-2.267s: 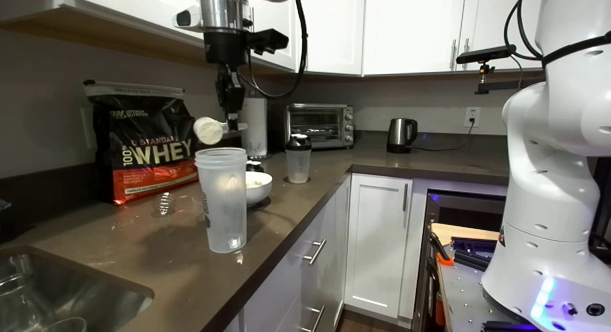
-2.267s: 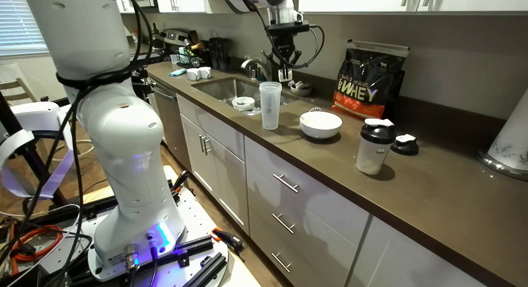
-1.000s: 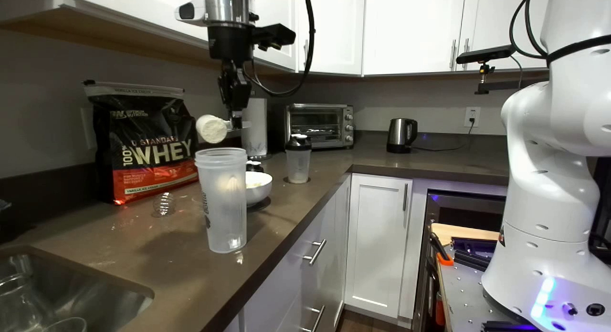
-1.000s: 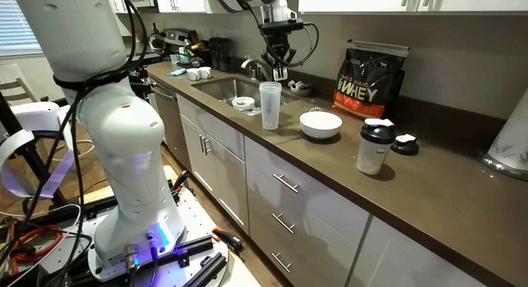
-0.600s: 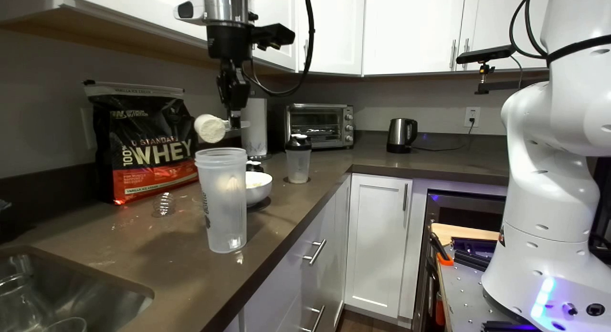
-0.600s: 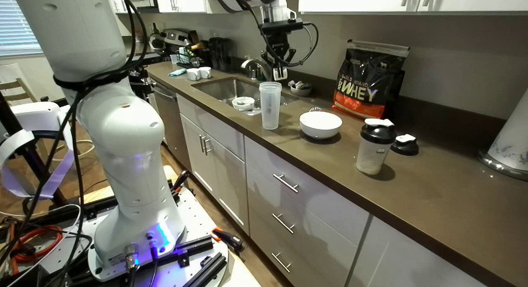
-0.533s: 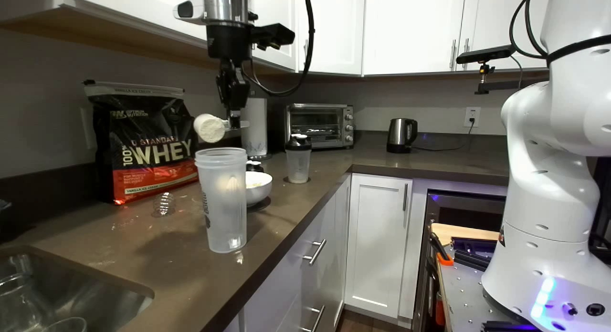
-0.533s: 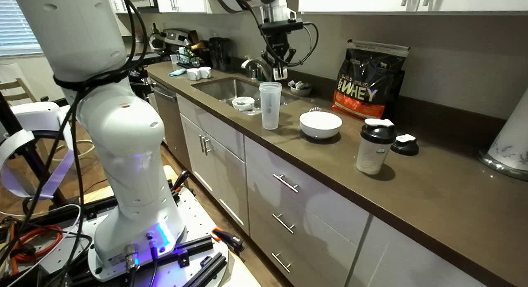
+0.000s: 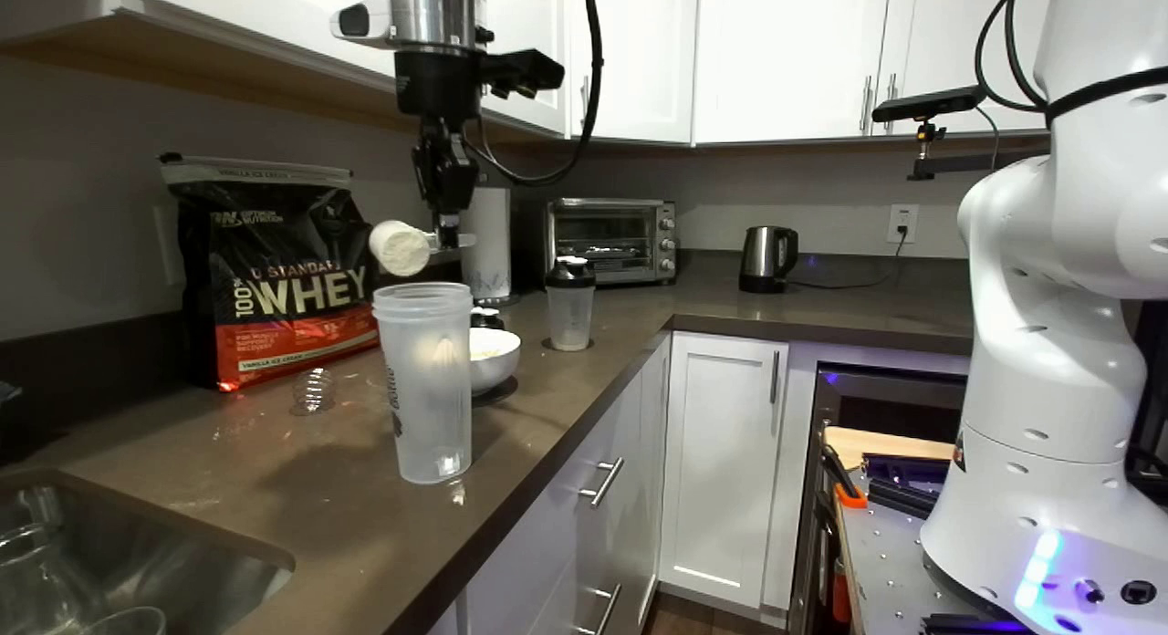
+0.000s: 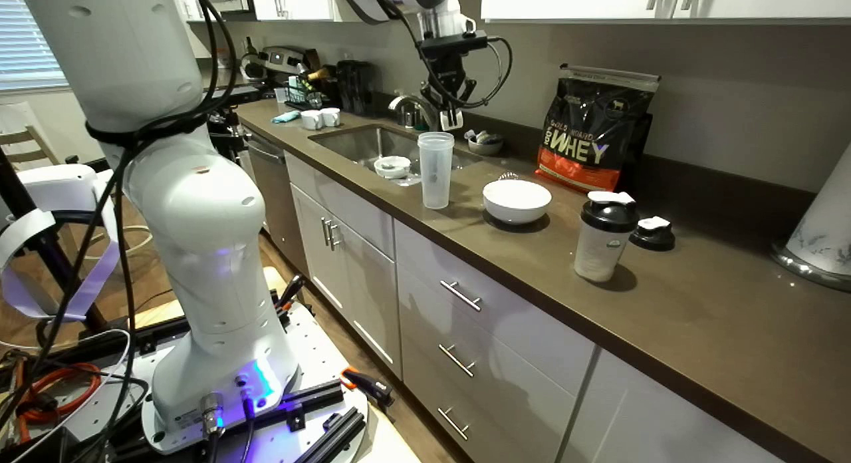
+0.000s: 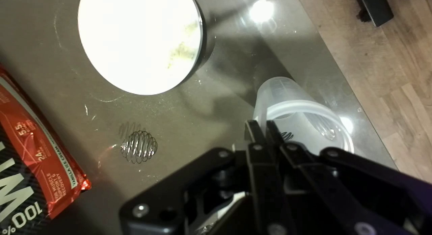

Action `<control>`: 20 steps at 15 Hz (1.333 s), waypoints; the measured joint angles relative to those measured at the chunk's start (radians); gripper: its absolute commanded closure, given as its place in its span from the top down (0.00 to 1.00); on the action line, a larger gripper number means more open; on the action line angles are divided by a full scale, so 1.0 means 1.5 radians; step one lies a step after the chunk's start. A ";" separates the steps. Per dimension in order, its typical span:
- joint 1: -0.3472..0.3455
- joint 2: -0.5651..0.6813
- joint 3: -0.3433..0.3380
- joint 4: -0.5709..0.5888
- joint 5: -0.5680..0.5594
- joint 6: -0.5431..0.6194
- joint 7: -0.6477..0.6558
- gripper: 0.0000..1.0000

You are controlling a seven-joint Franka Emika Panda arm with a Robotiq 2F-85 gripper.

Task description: Put one scoop of the contents from the white bowl into the left cup

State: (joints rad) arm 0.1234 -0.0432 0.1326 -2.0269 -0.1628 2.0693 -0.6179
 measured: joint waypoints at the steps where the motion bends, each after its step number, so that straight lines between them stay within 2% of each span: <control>1: 0.000 -0.002 0.000 -0.006 -0.003 0.005 0.000 0.01; 13: 0.000 -0.040 0.006 -0.071 -0.048 0.087 0.019 0.01; 20: 0.005 -0.056 0.007 -0.091 -0.054 0.096 0.024 0.01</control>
State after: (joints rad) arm 0.1306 -0.1273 0.1433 -2.1632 -0.2437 2.2125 -0.5818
